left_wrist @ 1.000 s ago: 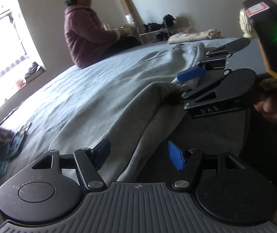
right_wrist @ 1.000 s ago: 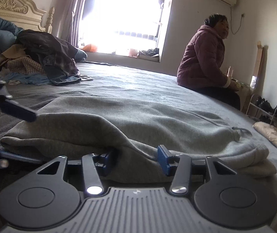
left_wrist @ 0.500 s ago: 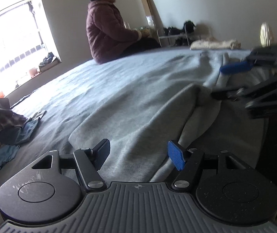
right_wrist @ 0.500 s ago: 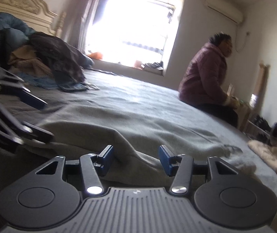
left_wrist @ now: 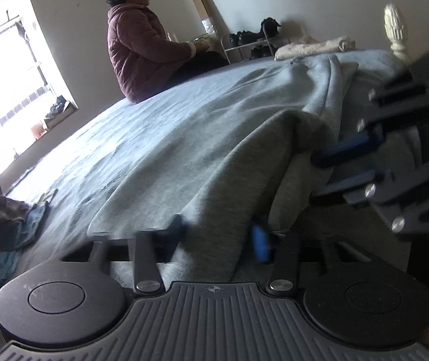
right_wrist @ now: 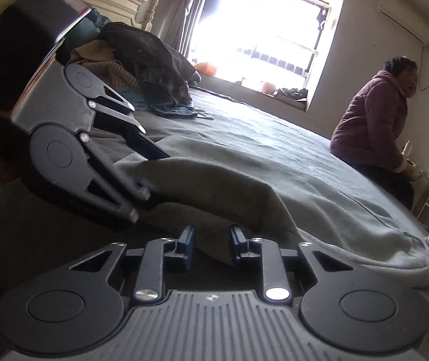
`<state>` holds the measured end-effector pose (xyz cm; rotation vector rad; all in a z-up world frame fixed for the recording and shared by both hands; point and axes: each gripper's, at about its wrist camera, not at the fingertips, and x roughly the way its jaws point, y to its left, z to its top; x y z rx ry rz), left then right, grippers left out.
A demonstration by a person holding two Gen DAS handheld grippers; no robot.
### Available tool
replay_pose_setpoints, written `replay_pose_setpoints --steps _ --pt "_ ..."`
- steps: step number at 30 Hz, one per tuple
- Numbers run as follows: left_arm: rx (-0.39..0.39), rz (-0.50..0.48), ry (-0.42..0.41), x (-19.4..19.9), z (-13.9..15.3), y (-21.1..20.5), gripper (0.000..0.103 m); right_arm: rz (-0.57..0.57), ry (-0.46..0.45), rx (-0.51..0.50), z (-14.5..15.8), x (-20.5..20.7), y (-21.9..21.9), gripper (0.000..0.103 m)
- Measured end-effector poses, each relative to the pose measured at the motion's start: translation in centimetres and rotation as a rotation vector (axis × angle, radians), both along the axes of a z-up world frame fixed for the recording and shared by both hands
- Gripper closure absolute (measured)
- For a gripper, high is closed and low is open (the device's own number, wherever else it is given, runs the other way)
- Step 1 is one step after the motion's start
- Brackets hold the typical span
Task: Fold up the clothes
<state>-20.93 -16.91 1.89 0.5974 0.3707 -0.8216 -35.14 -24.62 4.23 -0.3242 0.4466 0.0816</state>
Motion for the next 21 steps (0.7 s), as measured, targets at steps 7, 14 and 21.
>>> replay_pose_setpoints --steps 7,14,21 --pt "-0.071 0.007 0.005 0.1 1.1 0.3 0.092 0.024 -0.019 -0.001 -0.5 1.5 0.2 0.084" --pt "-0.073 -0.011 -0.015 -0.5 1.3 0.4 0.093 -0.084 0.000 0.039 -1.6 3.7 -1.5 0.090" --pt "-0.068 0.009 -0.003 -1.5 1.2 1.1 0.076 -0.108 -0.012 0.046 -1.9 3.5 -1.7 0.090"
